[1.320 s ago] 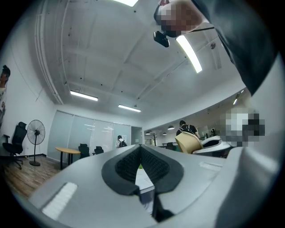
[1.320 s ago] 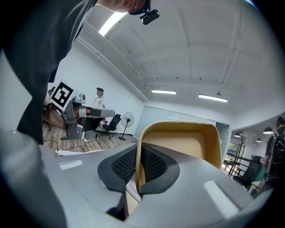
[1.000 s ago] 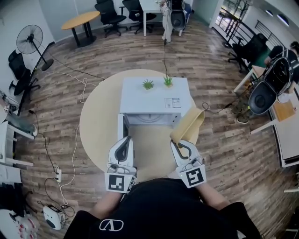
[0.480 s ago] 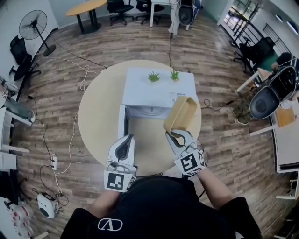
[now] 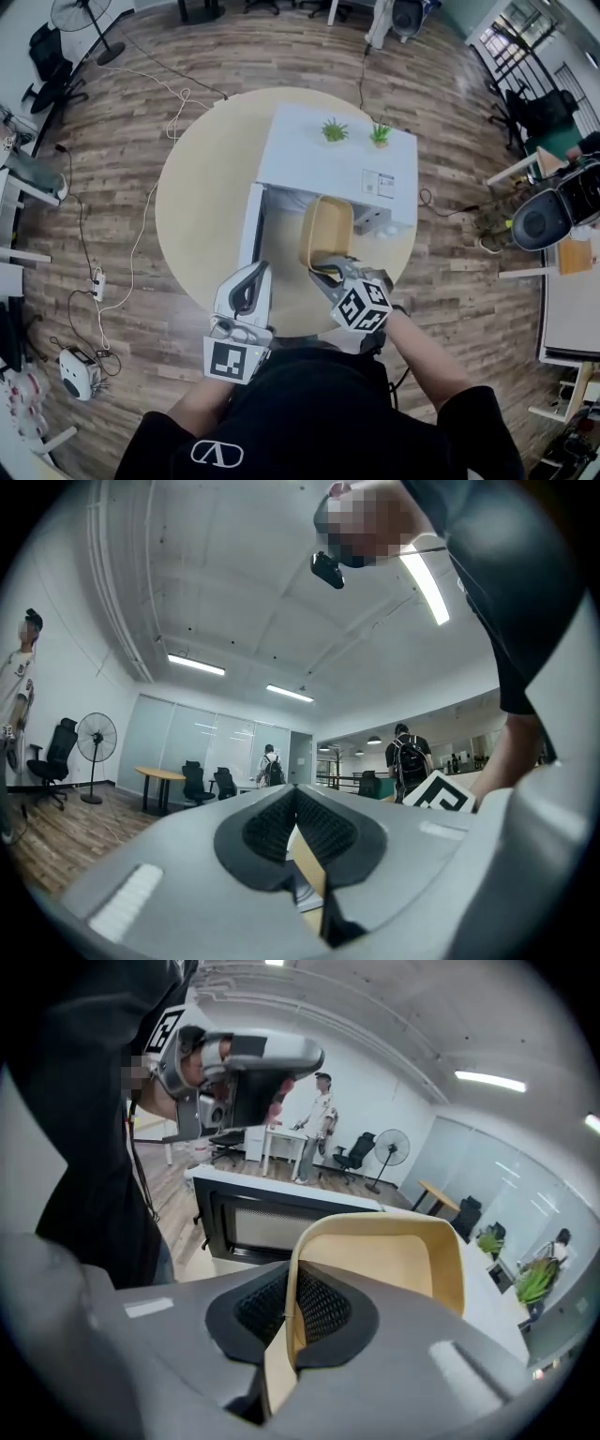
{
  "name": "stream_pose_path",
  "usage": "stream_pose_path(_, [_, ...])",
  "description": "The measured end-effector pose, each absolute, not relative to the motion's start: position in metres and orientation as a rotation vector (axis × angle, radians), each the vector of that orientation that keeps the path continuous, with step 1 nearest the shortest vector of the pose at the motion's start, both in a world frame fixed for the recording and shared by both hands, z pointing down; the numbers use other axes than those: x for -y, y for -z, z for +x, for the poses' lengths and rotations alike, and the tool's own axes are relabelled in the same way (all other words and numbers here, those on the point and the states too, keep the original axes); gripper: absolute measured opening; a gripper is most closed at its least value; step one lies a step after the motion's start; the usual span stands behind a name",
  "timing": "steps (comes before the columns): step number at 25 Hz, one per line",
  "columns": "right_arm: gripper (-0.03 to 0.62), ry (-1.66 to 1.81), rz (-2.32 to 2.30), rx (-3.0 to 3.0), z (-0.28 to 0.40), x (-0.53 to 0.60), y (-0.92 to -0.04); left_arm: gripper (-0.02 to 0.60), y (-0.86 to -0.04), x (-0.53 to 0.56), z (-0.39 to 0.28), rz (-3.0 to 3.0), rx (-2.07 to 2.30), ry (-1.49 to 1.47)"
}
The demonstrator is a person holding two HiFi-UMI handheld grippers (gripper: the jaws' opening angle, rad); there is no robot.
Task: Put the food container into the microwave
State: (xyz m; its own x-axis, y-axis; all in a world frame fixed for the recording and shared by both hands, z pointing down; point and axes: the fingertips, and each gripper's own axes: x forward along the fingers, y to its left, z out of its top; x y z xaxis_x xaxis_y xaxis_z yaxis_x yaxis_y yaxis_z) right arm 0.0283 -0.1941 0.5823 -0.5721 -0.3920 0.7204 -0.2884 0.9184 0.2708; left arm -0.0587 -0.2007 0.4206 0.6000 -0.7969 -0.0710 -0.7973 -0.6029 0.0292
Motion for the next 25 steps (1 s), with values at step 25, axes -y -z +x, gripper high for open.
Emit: stream_pose_path(25, [0.011,0.02,0.499,1.898,0.062,0.347,-0.745,0.0,-0.489,0.179,-0.094,-2.849,-1.592,0.026])
